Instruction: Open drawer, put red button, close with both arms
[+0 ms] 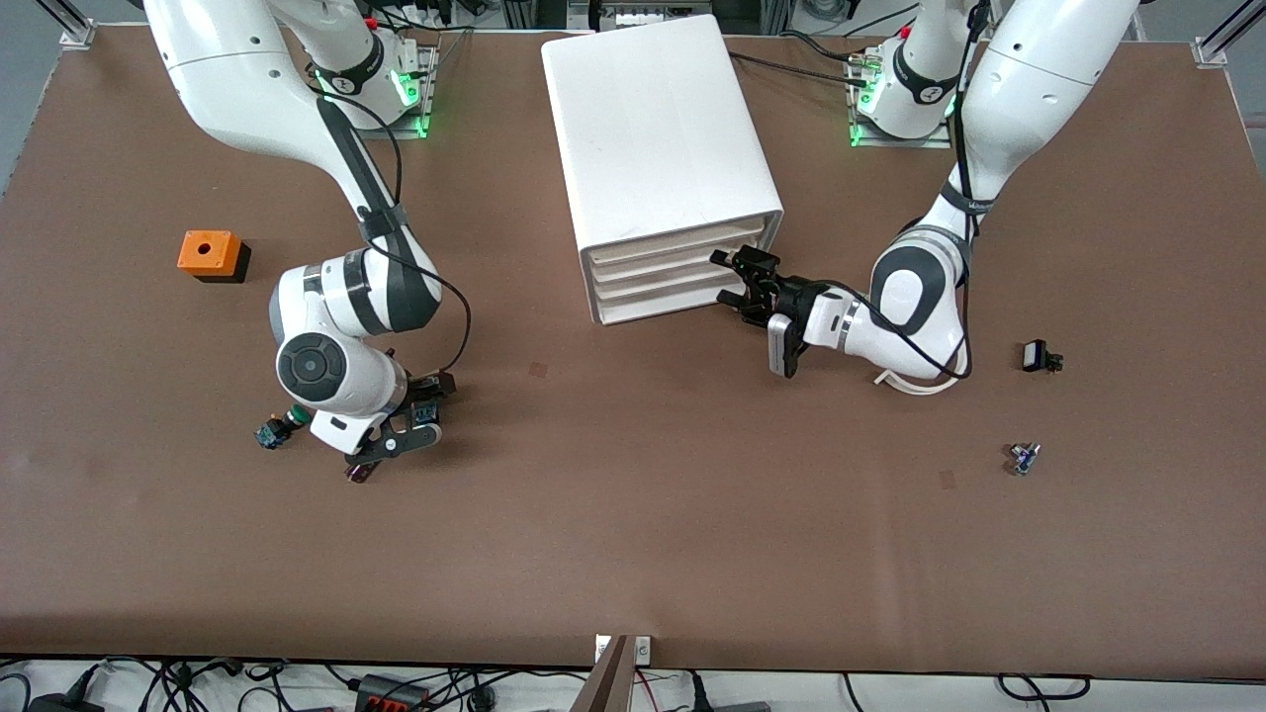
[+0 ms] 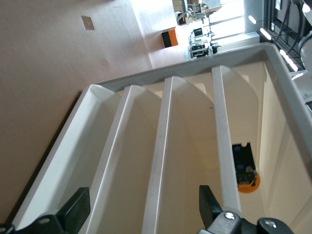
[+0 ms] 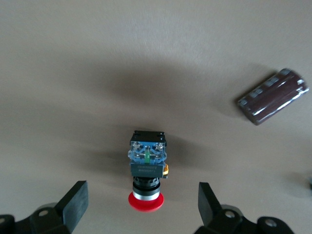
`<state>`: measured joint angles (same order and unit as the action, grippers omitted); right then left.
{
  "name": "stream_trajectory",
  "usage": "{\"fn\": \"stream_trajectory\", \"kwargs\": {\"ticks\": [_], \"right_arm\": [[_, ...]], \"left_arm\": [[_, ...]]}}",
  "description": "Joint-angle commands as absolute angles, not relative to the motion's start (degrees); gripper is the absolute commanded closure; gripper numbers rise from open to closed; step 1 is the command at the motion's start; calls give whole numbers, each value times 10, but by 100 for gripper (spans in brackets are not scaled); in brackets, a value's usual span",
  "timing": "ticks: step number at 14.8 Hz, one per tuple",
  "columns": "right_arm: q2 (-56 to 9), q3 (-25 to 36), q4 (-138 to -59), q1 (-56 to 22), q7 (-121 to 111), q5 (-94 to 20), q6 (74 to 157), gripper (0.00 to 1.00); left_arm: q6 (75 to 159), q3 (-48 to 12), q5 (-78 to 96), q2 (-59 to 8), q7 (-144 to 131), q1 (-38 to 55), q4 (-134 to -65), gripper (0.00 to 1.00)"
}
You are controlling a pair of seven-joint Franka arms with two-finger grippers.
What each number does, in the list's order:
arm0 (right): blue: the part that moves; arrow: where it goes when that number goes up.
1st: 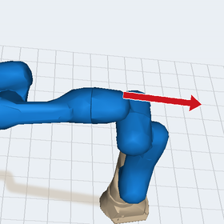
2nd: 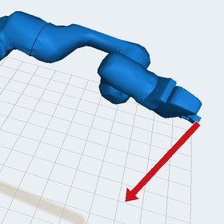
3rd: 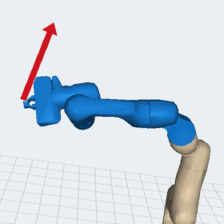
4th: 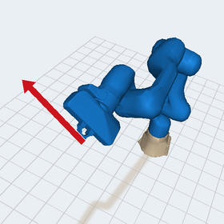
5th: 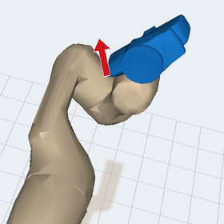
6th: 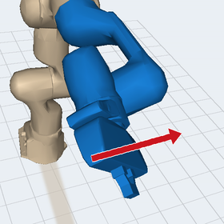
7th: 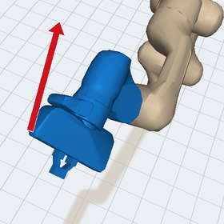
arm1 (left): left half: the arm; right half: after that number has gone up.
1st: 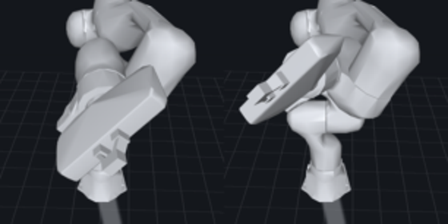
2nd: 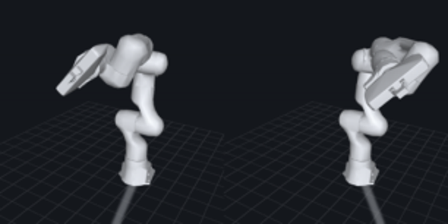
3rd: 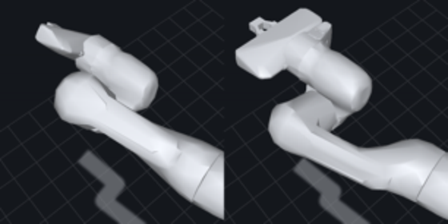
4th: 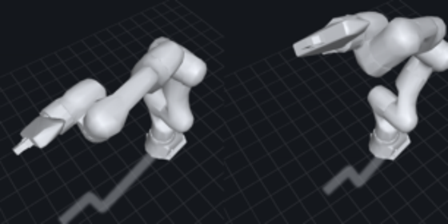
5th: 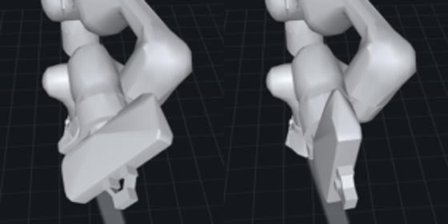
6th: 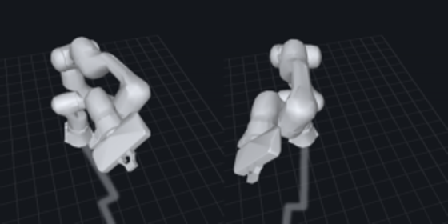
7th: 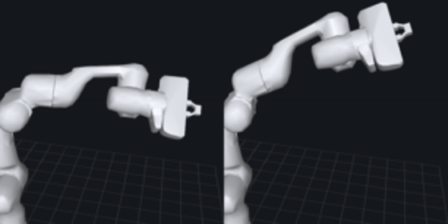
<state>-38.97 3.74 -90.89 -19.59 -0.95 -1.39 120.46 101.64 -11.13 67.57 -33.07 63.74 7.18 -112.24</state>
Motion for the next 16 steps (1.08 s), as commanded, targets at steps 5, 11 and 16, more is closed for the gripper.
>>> {"fn": "stream_trajectory", "kwargs": {"ticks": [5,11,16], "right_arm": [[-422,38,-904,-195,-11,-30,1225,0],[-428,37,-910,-196,-11,-31,1223,23],[-427,37,-904,-196,-25,-28,1218,73]], "left_arm": [[1020,-120,695,-327,690,75,-1153,61],[1015,-111,687,-341,746,69,-1124,98],[1015,-88,637,-396,743,48,-998,97]]}}
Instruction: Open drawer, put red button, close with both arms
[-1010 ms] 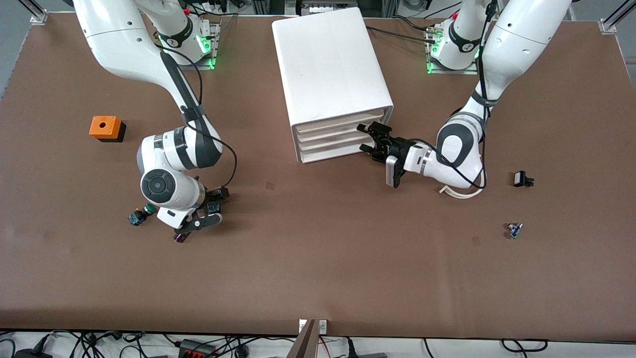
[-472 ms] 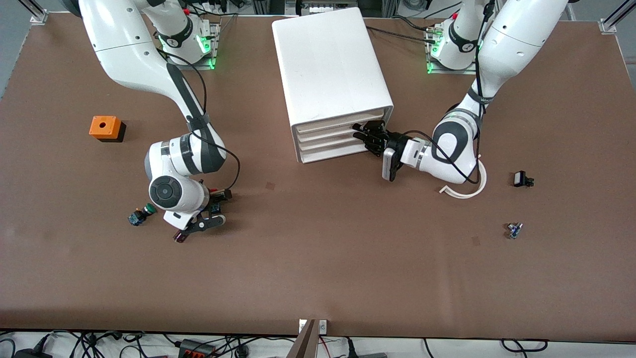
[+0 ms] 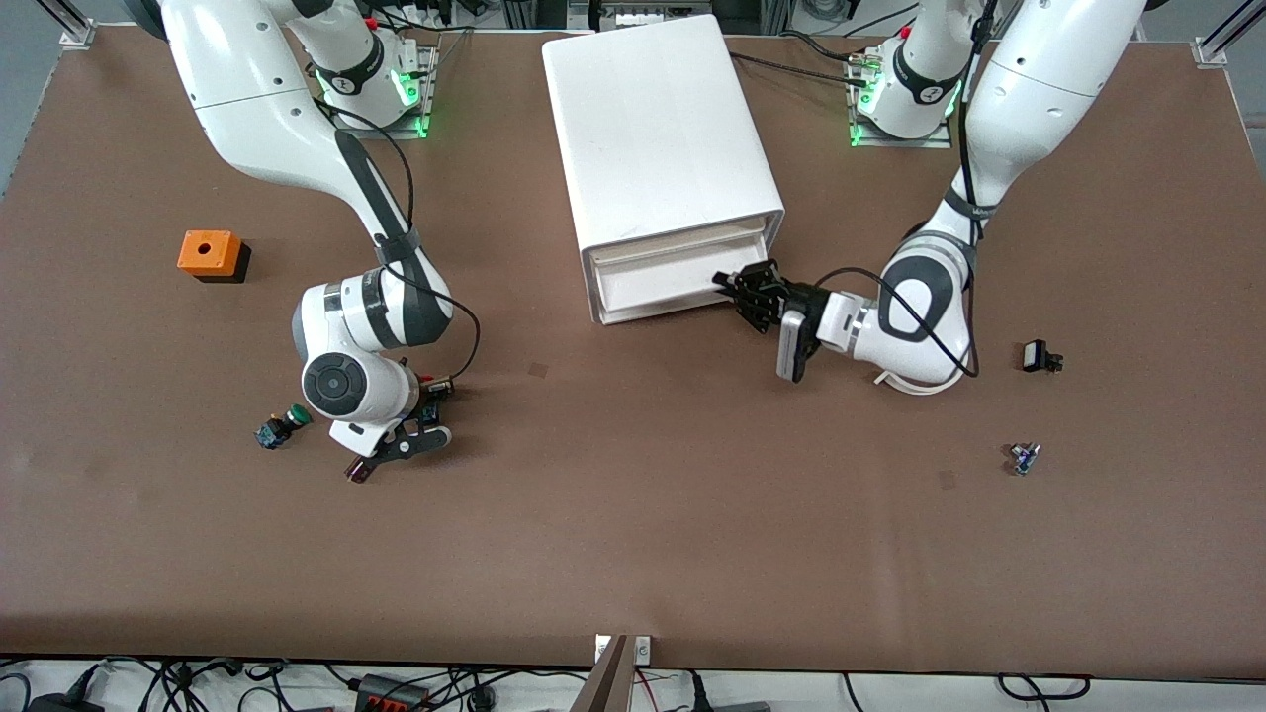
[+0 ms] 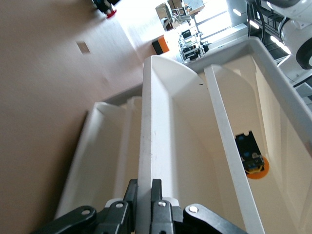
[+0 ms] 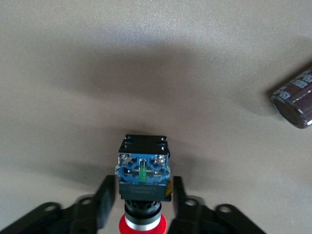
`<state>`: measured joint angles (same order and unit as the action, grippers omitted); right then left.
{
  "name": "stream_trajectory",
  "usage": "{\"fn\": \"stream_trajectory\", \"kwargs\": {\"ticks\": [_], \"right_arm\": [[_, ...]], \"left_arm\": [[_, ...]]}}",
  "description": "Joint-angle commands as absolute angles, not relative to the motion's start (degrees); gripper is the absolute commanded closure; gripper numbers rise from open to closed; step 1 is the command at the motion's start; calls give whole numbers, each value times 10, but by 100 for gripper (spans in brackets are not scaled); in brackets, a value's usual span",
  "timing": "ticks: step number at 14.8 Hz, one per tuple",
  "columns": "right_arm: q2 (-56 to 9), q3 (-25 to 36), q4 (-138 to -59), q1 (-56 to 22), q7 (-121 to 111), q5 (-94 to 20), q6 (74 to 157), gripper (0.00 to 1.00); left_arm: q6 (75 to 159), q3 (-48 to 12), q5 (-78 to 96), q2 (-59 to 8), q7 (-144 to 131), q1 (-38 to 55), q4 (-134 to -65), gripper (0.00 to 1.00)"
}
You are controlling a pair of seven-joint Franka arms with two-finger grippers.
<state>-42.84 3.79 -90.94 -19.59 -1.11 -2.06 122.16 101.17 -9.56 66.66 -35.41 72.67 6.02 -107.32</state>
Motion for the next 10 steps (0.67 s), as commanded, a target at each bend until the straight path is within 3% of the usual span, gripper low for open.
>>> {"fn": "stream_trajectory", "kwargs": {"ticks": [1,2,6,7,8,10], "right_arm": [[-425,37,-903,-196,-24,-28,1218,90],[-423,37,-897,-195,-21,-30,1218,100],[-405,36,-831,-196,-18,-30,1212,100],[-398,32,-812,-198,-18,-30,1212,100],[-389,17,-790,-199,-17,-29,1211,100],[-387,-6,-735,-200,-18,-30,1199,100]], "left_arm": [[1016,-86,617,-414,743,42,-962,97],[1016,-85,598,-429,744,35,-931,97],[1017,-85,580,-473,744,26,-860,93],[1019,-84,578,-475,746,27,-855,69],[1019,-85,587,-477,749,25,-855,3],[1012,-85,580,-469,737,18,-853,0]]}}
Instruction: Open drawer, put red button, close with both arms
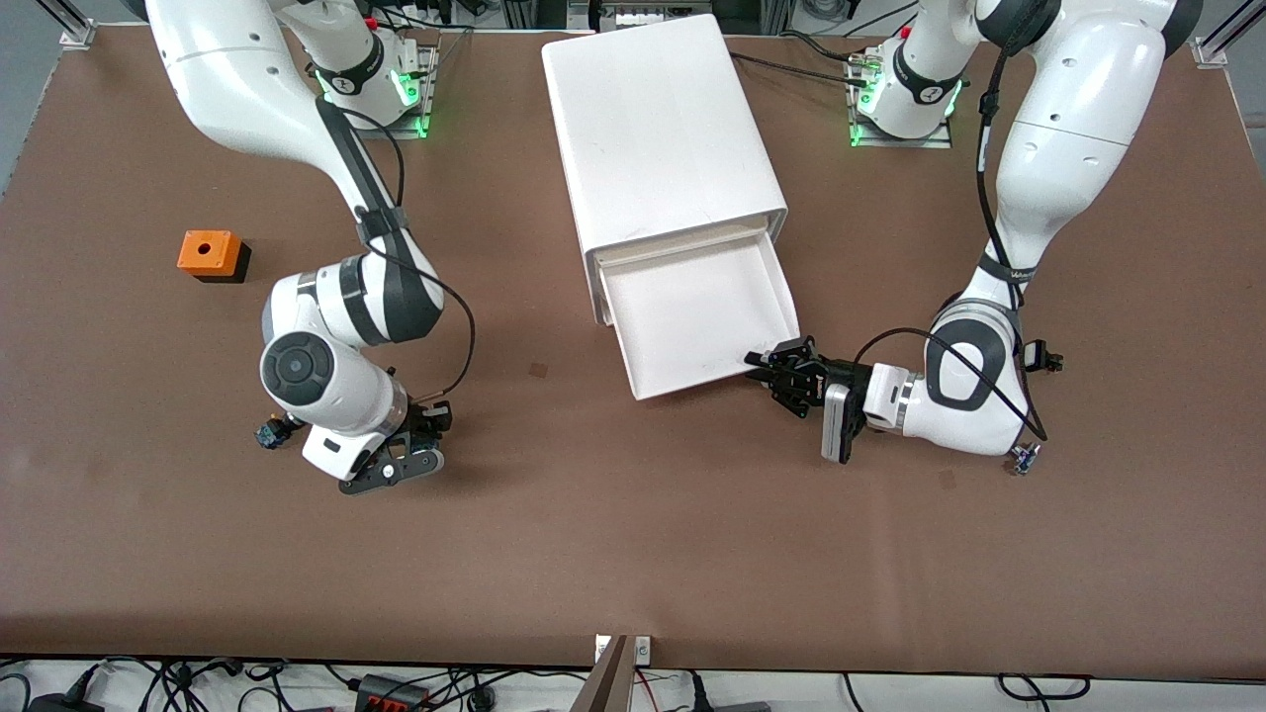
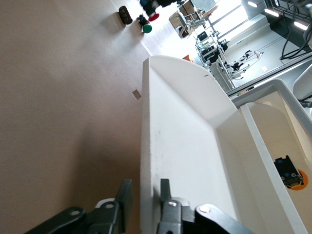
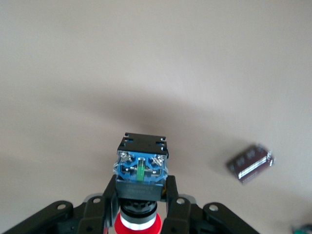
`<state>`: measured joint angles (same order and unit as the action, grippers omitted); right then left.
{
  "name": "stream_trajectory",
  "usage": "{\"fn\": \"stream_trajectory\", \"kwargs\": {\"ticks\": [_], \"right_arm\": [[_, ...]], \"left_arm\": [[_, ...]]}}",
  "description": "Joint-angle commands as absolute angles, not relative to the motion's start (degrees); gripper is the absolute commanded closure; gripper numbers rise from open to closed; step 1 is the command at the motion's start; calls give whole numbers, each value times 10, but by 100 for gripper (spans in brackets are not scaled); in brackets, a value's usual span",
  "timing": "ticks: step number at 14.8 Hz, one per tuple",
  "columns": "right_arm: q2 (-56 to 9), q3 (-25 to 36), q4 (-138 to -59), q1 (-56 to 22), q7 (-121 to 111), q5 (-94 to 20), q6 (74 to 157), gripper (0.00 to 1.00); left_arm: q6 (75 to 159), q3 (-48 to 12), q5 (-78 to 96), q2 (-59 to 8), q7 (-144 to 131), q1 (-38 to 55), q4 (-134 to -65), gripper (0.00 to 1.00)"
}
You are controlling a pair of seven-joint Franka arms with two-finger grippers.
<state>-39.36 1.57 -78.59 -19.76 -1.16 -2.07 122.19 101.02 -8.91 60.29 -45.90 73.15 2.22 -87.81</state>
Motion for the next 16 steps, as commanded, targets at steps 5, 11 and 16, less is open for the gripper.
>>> {"fn": "stream_trajectory", "kwargs": {"ticks": [5,11,16], "right_arm": [[-387,-61,-610,-242,21,-27,1067,100],[-410,-60,-592,-366,70,-25,1147,100],[-439,-61,-592,-405,104,-26,1195,100]], "left_arm": [[833,-63,418,-455,488,6,-721,0],[772,-72,106,-418,384,16,-629,0],[809,-68,-163,-403,374,72,-564,0]]}}
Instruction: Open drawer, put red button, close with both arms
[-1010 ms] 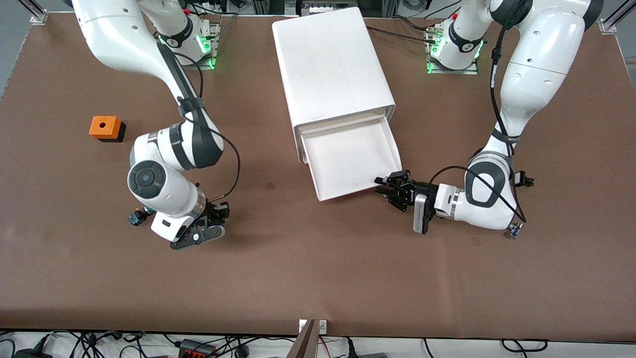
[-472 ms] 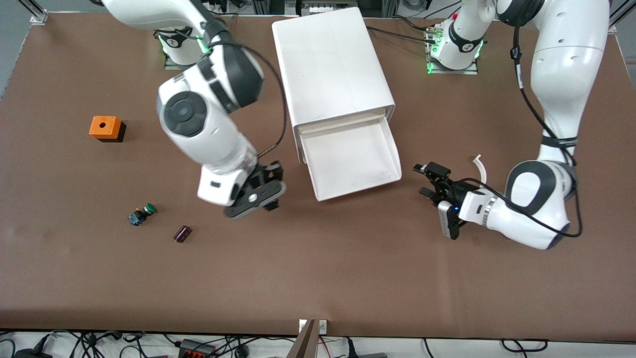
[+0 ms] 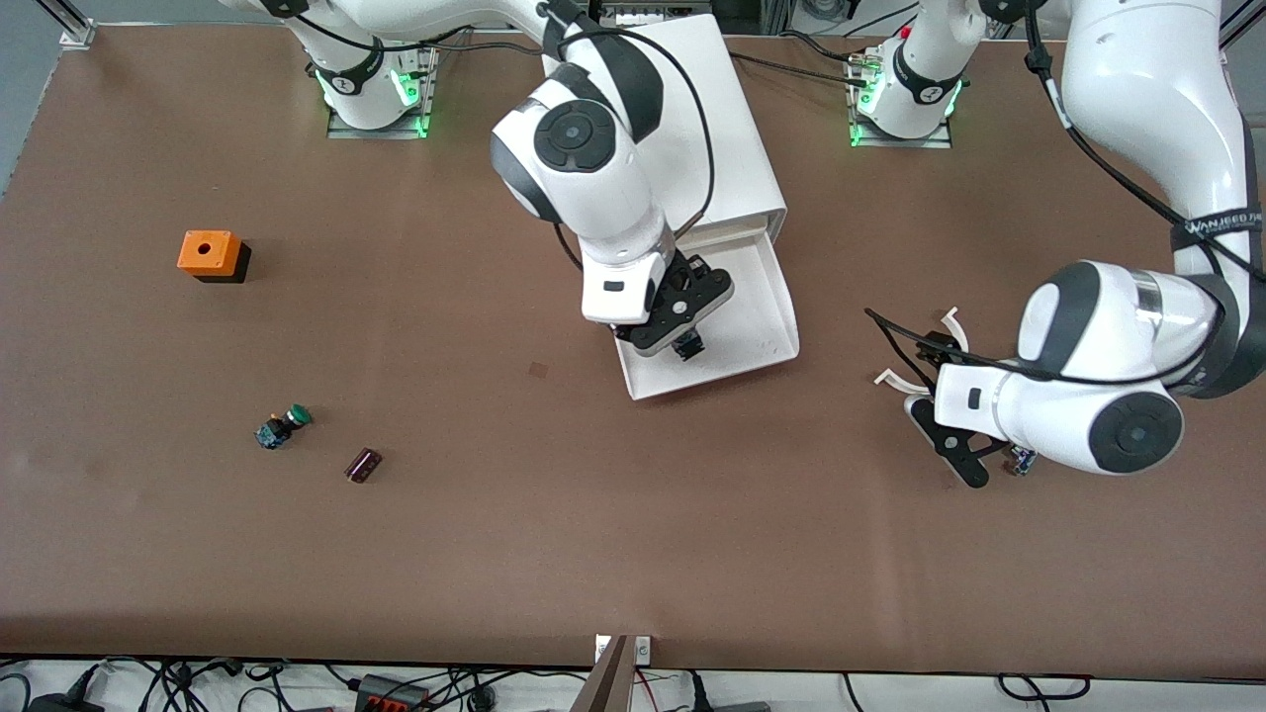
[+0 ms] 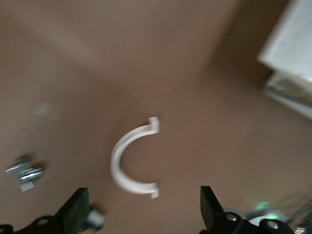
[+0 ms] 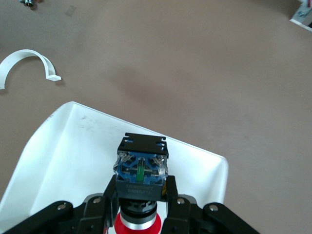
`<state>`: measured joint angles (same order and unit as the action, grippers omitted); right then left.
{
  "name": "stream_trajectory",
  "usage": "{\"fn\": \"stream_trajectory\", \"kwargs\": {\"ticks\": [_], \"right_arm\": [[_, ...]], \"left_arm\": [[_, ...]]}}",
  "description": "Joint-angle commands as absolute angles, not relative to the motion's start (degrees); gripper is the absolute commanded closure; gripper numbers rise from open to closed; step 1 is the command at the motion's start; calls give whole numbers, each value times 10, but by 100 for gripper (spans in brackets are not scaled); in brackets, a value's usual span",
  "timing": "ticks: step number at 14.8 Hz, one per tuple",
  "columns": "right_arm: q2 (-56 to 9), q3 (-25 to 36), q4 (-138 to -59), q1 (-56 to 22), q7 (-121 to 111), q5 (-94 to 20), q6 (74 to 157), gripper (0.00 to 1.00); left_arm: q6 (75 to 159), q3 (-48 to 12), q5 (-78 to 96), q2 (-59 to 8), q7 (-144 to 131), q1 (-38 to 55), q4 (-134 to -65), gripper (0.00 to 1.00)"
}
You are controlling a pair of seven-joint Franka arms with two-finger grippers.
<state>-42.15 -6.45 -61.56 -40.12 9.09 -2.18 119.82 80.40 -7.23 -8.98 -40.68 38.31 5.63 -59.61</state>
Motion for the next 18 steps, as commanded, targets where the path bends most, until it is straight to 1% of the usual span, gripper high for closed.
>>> {"fn": "stream_trajectory", "kwargs": {"ticks": [1,3,4,6,9,13,18], "right_arm": [[-441,-61,-595,-408,105,-28,1192,100],[-446,-62,-599,-412,135,-29,1173,100],[-446,-62,-599,-421,147,-29,1166,100],[-458,-62,-599,-433,159,-28,1165,100],[-484,-62,-594,-445,168,-28,1178,100],[-489,-62,-595,-445,168,-28,1174,100],[-492,-62,-595,-446,233,-29,1180,100]], "left_arm": [[821,-68,-175,-403,369,74,-549,0],[879,-71,-163,-402,348,64,-539,0],[883,-69,-158,-401,337,62,-538,0],[882,-69,-147,-390,303,54,-539,0],[879,-66,-64,-387,156,34,-543,0],[879,-70,-1,-377,-13,21,-572,0],[881,-70,-3,-376,-52,24,-584,0]]}}
